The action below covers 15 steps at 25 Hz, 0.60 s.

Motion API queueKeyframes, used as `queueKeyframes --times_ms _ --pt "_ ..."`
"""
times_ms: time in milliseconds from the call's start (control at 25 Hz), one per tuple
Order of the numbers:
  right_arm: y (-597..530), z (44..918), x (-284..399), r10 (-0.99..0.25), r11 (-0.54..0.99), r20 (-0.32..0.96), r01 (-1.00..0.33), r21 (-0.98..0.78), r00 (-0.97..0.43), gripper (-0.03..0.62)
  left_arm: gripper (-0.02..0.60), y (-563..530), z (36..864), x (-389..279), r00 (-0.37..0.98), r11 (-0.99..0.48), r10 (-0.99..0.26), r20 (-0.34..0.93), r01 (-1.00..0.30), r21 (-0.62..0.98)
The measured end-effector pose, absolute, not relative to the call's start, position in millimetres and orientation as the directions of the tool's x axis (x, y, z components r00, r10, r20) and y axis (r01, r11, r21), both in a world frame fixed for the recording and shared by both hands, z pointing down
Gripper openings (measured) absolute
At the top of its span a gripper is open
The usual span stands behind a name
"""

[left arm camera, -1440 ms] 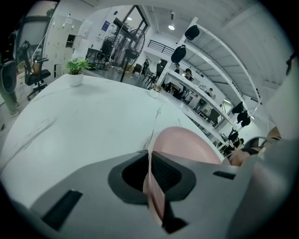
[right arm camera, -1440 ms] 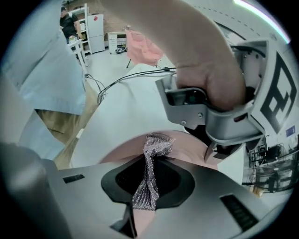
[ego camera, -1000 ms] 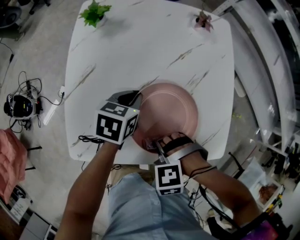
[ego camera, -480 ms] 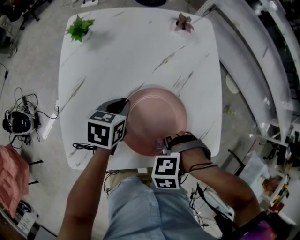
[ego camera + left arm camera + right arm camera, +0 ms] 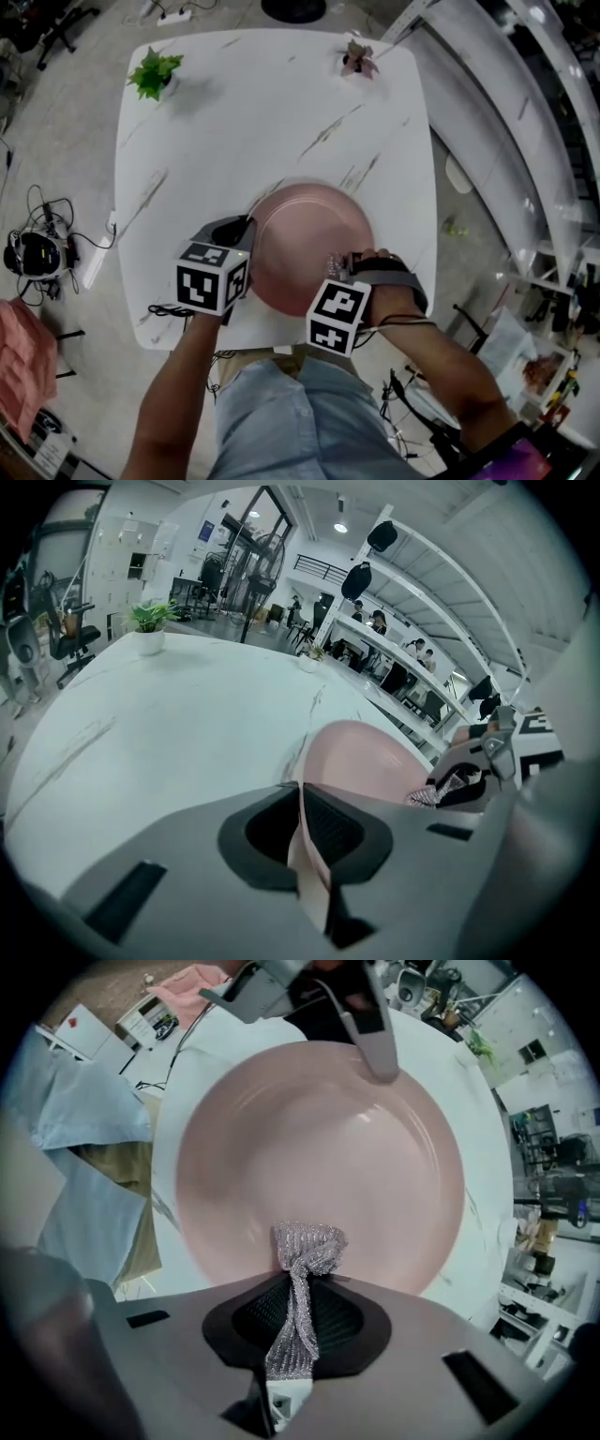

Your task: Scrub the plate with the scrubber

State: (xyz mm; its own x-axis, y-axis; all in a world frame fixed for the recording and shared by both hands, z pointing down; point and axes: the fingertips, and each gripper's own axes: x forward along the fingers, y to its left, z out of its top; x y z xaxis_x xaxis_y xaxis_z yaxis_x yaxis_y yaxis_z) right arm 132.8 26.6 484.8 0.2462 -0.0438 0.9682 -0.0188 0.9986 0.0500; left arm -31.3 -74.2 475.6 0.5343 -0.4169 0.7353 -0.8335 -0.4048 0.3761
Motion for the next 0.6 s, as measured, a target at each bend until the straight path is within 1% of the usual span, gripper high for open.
queueKeyframes --times_ms 360,600 --pt "-17 484 138 -0.083 0.977 0.972 -0.175 0.123 0.22 0.075 0.017 -74 476 -30 0.534 -0.399 -0.416 0.736 -0.834 0.38" --pt "-51 482 135 -0.133 0.95 0.972 -0.255 0.18 0.194 0.075 0.017 -73 474 -30 0.53 -0.407 -0.412 0.741 -0.835 0.37"
